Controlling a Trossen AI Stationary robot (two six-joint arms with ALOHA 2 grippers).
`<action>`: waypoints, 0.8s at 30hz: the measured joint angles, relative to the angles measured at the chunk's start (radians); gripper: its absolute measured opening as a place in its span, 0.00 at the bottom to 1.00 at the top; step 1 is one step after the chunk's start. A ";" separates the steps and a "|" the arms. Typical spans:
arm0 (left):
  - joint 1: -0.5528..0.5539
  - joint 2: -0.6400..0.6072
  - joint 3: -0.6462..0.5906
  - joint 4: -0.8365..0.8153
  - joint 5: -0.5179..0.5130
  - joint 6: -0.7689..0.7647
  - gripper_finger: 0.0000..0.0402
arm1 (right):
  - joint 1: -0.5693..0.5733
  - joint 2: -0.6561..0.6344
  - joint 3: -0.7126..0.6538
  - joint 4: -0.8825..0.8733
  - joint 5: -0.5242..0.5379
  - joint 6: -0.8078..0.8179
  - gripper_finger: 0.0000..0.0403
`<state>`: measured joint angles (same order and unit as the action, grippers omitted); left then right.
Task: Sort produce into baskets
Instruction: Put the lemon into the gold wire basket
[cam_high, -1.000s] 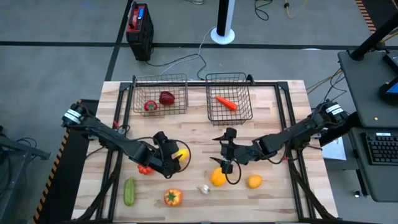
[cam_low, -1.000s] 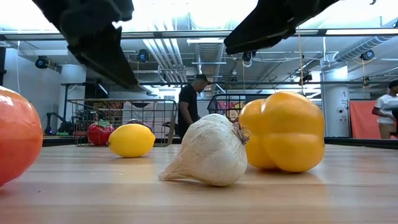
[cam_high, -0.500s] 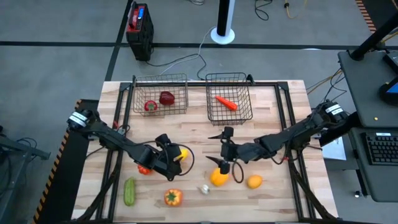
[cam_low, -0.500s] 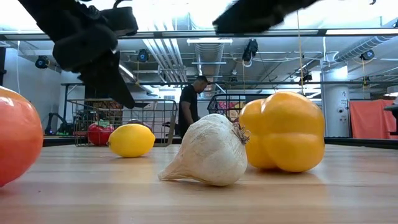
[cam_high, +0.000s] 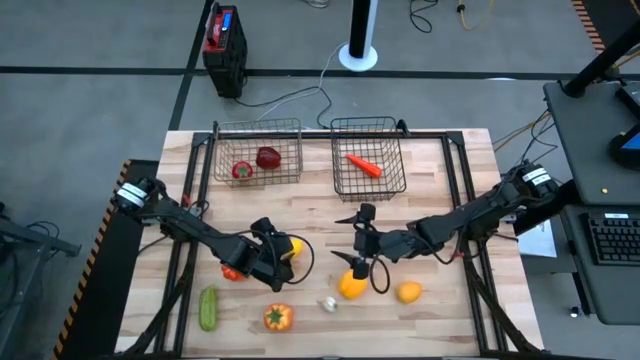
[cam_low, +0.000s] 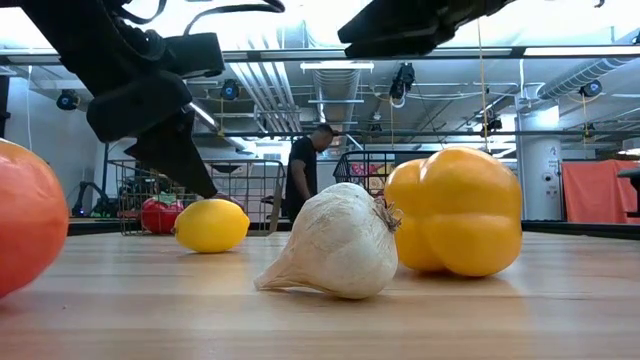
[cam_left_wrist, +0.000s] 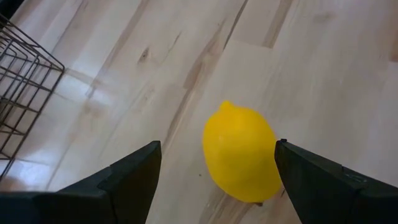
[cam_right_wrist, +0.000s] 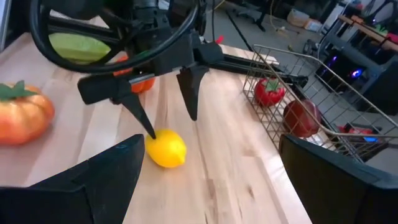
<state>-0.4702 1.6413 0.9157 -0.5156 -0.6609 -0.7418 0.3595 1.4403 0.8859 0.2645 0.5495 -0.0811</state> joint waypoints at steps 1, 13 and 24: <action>0.000 0.000 0.000 0.000 0.000 0.000 0.74 | 0.000 0.000 -0.001 0.002 0.000 0.005 0.90; 0.000 -0.002 0.031 -0.007 0.077 0.041 0.74 | 0.000 0.000 -0.012 0.001 0.000 0.019 0.90; 0.000 -0.002 0.055 -0.008 0.078 0.067 0.75 | -0.005 0.000 -0.016 0.001 0.000 0.030 0.90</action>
<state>-0.4706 1.6394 0.9703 -0.5232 -0.5827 -0.6753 0.3550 1.4403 0.8702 0.2658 0.5495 -0.0514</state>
